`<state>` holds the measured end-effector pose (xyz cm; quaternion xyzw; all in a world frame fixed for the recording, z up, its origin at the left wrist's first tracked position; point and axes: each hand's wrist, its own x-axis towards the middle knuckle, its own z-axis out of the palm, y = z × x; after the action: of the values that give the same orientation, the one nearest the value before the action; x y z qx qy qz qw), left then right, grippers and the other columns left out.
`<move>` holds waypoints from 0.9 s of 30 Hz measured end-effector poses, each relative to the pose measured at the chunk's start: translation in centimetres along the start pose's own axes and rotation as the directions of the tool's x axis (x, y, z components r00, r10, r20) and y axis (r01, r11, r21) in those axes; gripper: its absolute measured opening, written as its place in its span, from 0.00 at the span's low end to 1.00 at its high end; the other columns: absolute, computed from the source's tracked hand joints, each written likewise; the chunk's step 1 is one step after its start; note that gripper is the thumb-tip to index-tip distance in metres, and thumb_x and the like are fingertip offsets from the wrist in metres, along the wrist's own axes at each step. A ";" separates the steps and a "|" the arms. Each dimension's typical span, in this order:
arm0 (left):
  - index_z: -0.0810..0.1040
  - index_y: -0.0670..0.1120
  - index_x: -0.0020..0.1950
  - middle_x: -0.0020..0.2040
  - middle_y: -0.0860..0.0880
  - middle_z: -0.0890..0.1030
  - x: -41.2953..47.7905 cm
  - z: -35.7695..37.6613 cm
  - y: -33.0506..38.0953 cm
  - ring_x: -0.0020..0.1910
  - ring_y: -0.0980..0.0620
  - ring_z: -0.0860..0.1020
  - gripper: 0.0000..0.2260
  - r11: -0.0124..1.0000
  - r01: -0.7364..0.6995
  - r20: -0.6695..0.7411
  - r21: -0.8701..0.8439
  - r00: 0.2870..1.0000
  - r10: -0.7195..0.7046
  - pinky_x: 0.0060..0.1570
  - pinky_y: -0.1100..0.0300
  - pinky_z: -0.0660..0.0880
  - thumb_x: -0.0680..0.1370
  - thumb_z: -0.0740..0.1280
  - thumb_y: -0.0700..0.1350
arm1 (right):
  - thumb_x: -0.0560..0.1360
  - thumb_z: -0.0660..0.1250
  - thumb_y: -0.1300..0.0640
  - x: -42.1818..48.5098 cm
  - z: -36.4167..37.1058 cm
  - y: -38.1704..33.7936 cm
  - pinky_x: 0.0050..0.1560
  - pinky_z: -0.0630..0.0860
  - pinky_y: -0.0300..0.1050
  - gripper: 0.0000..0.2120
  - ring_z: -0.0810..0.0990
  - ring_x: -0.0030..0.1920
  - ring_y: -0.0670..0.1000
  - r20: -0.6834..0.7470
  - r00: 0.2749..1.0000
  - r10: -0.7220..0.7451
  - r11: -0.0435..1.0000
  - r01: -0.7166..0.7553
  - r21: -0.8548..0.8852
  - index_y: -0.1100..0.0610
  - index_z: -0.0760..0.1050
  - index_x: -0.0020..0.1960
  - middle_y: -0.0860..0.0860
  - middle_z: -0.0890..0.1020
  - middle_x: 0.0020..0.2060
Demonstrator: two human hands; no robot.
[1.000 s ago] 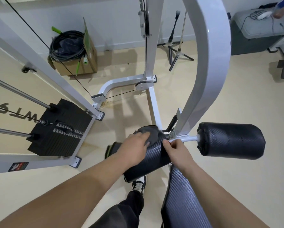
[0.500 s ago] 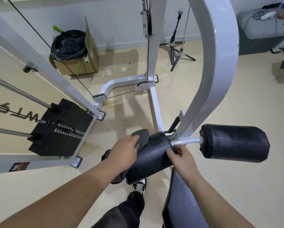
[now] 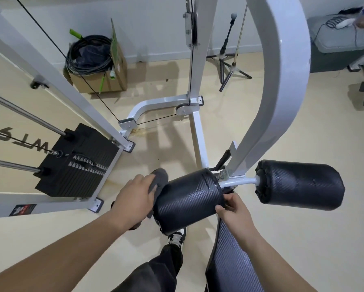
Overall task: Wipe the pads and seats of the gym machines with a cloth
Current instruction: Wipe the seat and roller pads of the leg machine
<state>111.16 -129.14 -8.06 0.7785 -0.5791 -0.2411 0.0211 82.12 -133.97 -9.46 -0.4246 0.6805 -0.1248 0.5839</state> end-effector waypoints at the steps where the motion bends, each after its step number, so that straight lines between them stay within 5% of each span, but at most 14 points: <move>1: 0.75 0.49 0.68 0.56 0.44 0.78 0.6 -0.5 1.1 0.54 0.40 0.77 0.15 0.997 -0.042 -0.043 -0.067 0.998 0.039 0.54 0.48 0.75 0.83 0.61 0.50 | 0.78 0.68 0.66 0.2 0.1 -0.3 0.61 0.77 0.47 0.14 0.81 0.59 0.48 0.007 1.000 0.005 1.000 -0.005 -0.006 0.49 0.77 0.56 0.47 0.84 0.55; 3: 0.75 0.49 0.72 0.62 0.45 0.79 1.9 -0.7 5.0 0.59 0.40 0.77 0.19 0.966 -0.235 -0.101 -0.111 0.969 0.224 0.60 0.48 0.75 0.83 0.61 0.52 | 0.78 0.65 0.70 0.5 0.4 -1.4 0.55 0.76 0.37 0.24 0.80 0.57 0.40 0.051 0.998 -0.020 1.000 0.020 0.012 0.43 0.74 0.61 0.43 0.82 0.56; 5: 0.72 0.55 0.75 0.69 0.46 0.75 2.5 0.2 9.6 0.65 0.41 0.73 0.22 0.917 -0.397 0.003 -0.031 0.918 0.397 0.64 0.45 0.72 0.81 0.60 0.57 | 0.77 0.62 0.73 0.8 0.5 -1.5 0.50 0.74 0.30 0.27 0.79 0.54 0.39 0.083 0.996 -0.043 0.999 0.043 0.000 0.43 0.75 0.63 0.39 0.82 0.55; 8: 0.58 0.65 0.79 0.82 0.47 0.58 2.2 3.6 12.4 0.73 0.38 0.62 0.26 0.831 -0.497 0.212 0.249 0.865 0.454 0.67 0.39 0.63 0.81 0.57 0.62 | 0.78 0.65 0.69 0.5 0.1 -0.8 0.51 0.76 0.38 0.16 0.81 0.57 0.49 0.070 0.997 -0.036 0.998 0.039 -0.041 0.51 0.79 0.58 0.47 0.84 0.53; 11: 0.53 0.66 0.80 0.81 0.48 0.58 2.7 4.4 11.5 0.71 0.39 0.63 0.25 0.790 -0.520 0.160 0.323 0.853 0.496 0.64 0.39 0.65 0.83 0.54 0.63 | 0.80 0.69 0.62 0.7 -0.3 0.1 0.56 0.76 0.41 0.11 0.82 0.60 0.50 0.040 0.998 -0.057 0.998 0.058 -0.027 0.50 0.80 0.59 0.45 0.85 0.55; 14: 0.61 0.59 0.80 0.74 0.45 0.68 5.4 3.0 10.1 0.69 0.41 0.68 0.23 0.927 -0.252 0.172 0.277 0.962 0.210 0.66 0.42 0.67 0.84 0.49 0.61 | 0.81 0.69 0.59 1.3 -0.2 0.0 0.68 0.75 0.47 0.16 0.82 0.63 0.49 0.021 0.995 -0.100 0.992 0.102 -0.076 0.52 0.81 0.69 0.48 0.85 0.61; 17: 0.75 0.53 0.68 0.67 0.41 0.74 7.4 1.8 8.8 0.64 0.39 0.71 0.23 0.995 0.039 0.306 0.088 0.950 -0.064 0.64 0.43 0.71 0.84 0.47 0.59 | 0.81 0.67 0.62 1.2 -0.2 -0.3 0.67 0.74 0.43 0.19 0.82 0.61 0.46 0.041 0.994 -0.103 0.991 0.106 -0.083 0.49 0.81 0.69 0.46 0.85 0.60; 21: 0.66 0.56 0.77 0.64 0.44 0.72 1.8 2.5 10.0 0.60 0.41 0.71 0.23 0.948 -0.242 0.102 0.208 0.969 0.225 0.58 0.45 0.73 0.83 0.50 0.61 | 0.80 0.65 0.69 0.8 -0.6 1.5 0.56 0.76 0.32 0.21 0.83 0.50 0.38 0.072 0.997 -0.035 0.998 0.038 -0.051 0.47 0.84 0.61 0.37 0.88 0.47; 24: 0.66 0.59 0.75 0.61 0.45 0.73 -0.5 3.7 10.5 0.53 0.41 0.72 0.22 0.768 -0.578 0.133 0.277 0.814 0.565 0.49 0.46 0.72 0.81 0.59 0.59 | 0.79 0.65 0.68 0.6 -0.3 2.1 0.41 0.72 0.32 0.16 0.78 0.38 0.43 0.106 0.993 0.043 0.996 -0.035 -0.080 0.50 0.82 0.57 0.42 0.84 0.36; 25: 0.65 0.60 0.76 0.62 0.45 0.73 0.3 3.7 10.5 0.53 0.41 0.72 0.22 0.725 -0.621 0.153 0.298 0.781 0.605 0.50 0.46 0.71 0.81 0.60 0.59 | 0.76 0.65 0.69 0.7 -0.1 1.7 0.42 0.74 0.35 0.17 0.79 0.41 0.46 0.109 0.993 0.045 0.996 -0.037 -0.078 0.50 0.80 0.57 0.45 0.85 0.40; 27: 0.61 0.63 0.78 0.65 0.45 0.70 2.7 3.2 10.8 0.58 0.41 0.71 0.23 0.782 -0.539 0.163 0.312 0.842 0.515 0.54 0.46 0.71 0.83 0.58 0.59 | 0.73 0.66 0.72 1.4 0.2 0.6 0.44 0.76 0.33 0.23 0.83 0.46 0.45 0.103 0.995 0.017 1.000 -0.015 -0.020 0.46 0.77 0.57 0.42 0.86 0.44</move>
<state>100.81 -134.33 -8.46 0.5681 -0.8068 -0.1466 -0.0694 82.07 -134.57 -10.84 -0.4308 0.6539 -0.0915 0.6152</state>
